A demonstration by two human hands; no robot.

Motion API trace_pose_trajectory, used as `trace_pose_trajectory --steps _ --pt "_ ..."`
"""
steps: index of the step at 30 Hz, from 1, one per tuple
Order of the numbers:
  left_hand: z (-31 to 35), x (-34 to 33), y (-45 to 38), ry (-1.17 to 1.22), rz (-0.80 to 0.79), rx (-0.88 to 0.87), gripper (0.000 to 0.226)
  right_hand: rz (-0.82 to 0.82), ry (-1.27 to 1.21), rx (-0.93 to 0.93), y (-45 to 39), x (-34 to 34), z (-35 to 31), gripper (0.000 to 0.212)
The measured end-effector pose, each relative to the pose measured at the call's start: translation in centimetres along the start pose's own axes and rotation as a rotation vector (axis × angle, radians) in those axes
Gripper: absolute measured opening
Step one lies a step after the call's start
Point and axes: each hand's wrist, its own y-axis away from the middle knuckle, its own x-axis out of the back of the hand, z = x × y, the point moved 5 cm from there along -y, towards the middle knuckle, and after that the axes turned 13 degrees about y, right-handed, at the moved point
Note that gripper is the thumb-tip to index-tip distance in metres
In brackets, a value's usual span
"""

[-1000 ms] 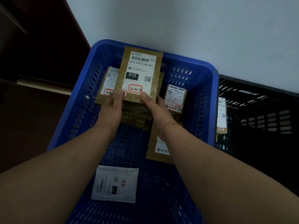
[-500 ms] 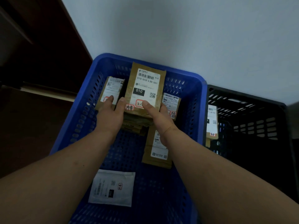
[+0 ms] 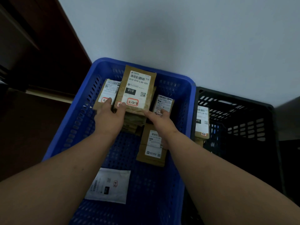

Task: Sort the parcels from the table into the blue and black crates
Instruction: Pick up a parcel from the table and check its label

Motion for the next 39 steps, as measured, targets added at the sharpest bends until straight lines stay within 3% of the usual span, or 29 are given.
trace_pose_trajectory --steps 3,9,13,18,23,27,33,39 --pt "0.6 0.3 1.3 -0.057 0.03 -0.012 0.078 -0.005 0.024 0.006 1.3 0.4 -0.2 0.118" --pt "3.8 0.6 5.5 -0.234 0.065 -0.068 0.07 0.005 0.237 0.108 3.8 3.1 -0.7 0.079" --pt "6.2 0.1 10.1 -0.356 0.042 -0.093 0.071 0.004 0.452 0.206 7.7 5.1 -1.5 0.078" --pt "8.5 -1.8 15.9 -0.56 -0.054 -0.14 0.07 0.077 0.904 0.351 12.6 8.3 -1.2 0.071" --pt "10.5 -4.1 20.9 -0.81 -0.181 -0.336 0.069 0.206 1.269 0.405 19.3 13.0 0.1 0.065" --pt "10.8 -5.6 25.2 -0.925 -0.297 -0.483 0.068 0.29 1.346 0.341 24.4 16.3 3.7 0.064" --pt "10.7 -8.3 32.3 -0.969 -0.401 -0.546 0.07 0.381 1.313 0.289 31.5 21.0 9.2 0.058" --pt "12.6 -15.1 39.6 -0.988 -0.469 -0.658 0.07 0.497 1.281 0.194 37.2 29.3 14.7 0.055"
